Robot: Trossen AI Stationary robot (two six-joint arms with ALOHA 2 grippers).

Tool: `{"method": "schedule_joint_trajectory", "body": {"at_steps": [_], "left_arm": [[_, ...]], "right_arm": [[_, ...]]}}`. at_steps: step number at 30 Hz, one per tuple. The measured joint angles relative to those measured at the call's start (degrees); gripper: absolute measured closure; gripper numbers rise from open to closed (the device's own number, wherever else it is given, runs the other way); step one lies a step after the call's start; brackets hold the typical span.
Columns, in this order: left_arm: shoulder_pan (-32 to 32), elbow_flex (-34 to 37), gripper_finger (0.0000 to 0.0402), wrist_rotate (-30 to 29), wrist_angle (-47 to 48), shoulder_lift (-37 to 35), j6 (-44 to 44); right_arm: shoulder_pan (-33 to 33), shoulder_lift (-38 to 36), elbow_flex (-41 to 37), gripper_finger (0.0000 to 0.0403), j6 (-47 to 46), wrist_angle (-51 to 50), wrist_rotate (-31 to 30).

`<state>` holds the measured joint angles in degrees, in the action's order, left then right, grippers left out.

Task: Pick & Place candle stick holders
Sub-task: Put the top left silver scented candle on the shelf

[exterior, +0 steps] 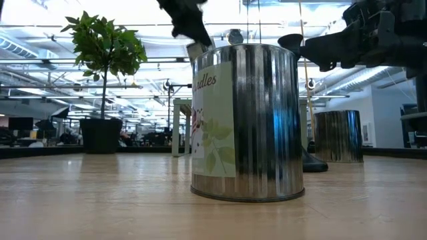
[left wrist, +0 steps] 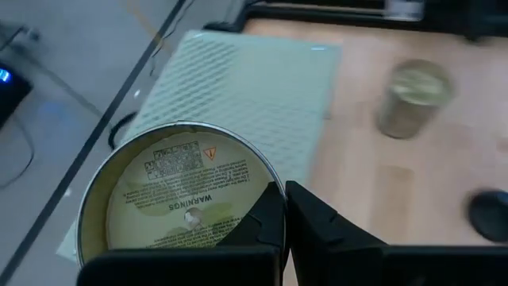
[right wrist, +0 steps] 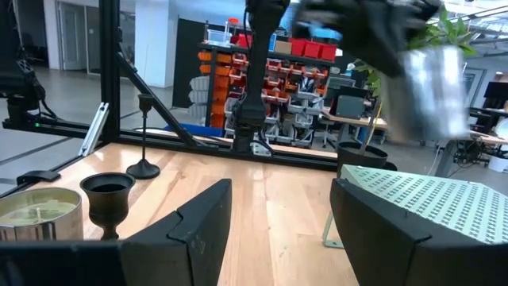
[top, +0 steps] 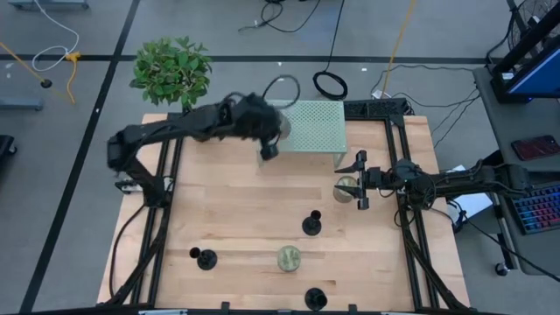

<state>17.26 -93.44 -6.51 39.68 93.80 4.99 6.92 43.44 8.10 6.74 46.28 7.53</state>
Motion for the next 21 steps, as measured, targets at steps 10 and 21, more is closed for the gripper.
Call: {"method": "schedule_joint_trajectory", "body": {"at_steps": [10, 21], "left_arm": [[8.81, -4.83, 0.0398, 5.28, 0.0, 8.43, -1.16], [14.87, -5.87, 0.0398, 5.59, 1.47, 9.14, -8.15]], "right_arm": [[0.0, -0.02, 0.0, 0.0193, -3.01, -2.37, 0.02], [0.0, 0.0, 0.0, 0.0193, -2.62, -4.59, 0.02]]}}
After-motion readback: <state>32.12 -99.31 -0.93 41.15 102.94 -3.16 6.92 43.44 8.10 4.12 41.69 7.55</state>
